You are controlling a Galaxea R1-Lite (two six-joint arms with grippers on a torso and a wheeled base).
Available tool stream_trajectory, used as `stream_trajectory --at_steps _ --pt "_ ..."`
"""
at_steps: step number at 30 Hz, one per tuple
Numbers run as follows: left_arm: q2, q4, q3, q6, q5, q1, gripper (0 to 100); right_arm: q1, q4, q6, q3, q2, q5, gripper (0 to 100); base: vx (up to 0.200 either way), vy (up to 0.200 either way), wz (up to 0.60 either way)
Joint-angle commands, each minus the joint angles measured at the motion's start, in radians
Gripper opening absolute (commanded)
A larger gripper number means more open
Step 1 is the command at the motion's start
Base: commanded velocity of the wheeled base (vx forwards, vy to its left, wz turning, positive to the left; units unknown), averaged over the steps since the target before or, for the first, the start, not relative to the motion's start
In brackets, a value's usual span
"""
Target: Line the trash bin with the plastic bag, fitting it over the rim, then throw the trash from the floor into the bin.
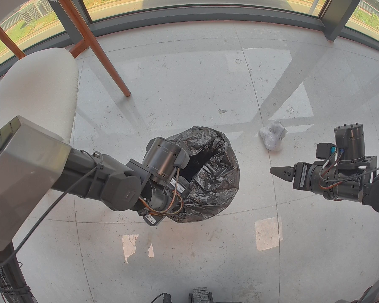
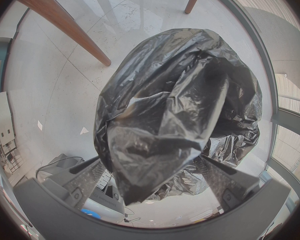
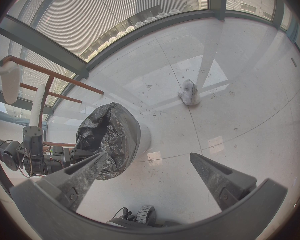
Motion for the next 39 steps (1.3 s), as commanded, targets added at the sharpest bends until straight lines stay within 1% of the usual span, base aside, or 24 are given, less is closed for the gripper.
stream_trajectory --at_steps 1,15,20,21,22,25,31,39 --pt "0.012 0.001 -0.002 0.001 0.002 0.001 0 -0.002 -0.001 0.001 0.004 -0.007 -0.002 100 0.0 0.0 0.0" --pt "-0.011 0.024 -0.005 0.012 0.003 0.001 0 -0.005 0.001 0.007 0.031 -0.03 0.0 100 0.0 0.0 0.0" --pt "-0.098 0.222 -0.028 0.023 -0.001 -0.001 0 -0.012 -0.001 0.007 0.031 -0.03 0.0 100 0.0 0.0 0.0" --pt "-0.101 0.236 -0.031 0.026 -0.003 -0.001 0 -0.012 -0.001 0.006 0.031 -0.03 0.0 100 0.0 0.0 0.0" --pt "-0.115 0.281 -0.034 0.027 -0.004 -0.001 0 -0.012 -0.001 0.006 0.031 -0.03 0.0 100 0.0 0.0 0.0" --pt "-0.123 0.328 -0.031 0.029 -0.004 -0.005 0 -0.012 -0.001 0.006 0.03 -0.03 0.002 100 0.0 0.0 0.0" --pt "-0.1 0.32 0.016 0.027 0.0 -0.013 0 -0.011 -0.001 0.004 0.028 -0.028 0.002 100 0.0 0.0 0.0" --pt "-0.077 0.319 0.033 0.026 0.009 -0.014 0 -0.016 -0.001 0.006 0.039 -0.038 0.0 100 0.0 0.0 0.0"
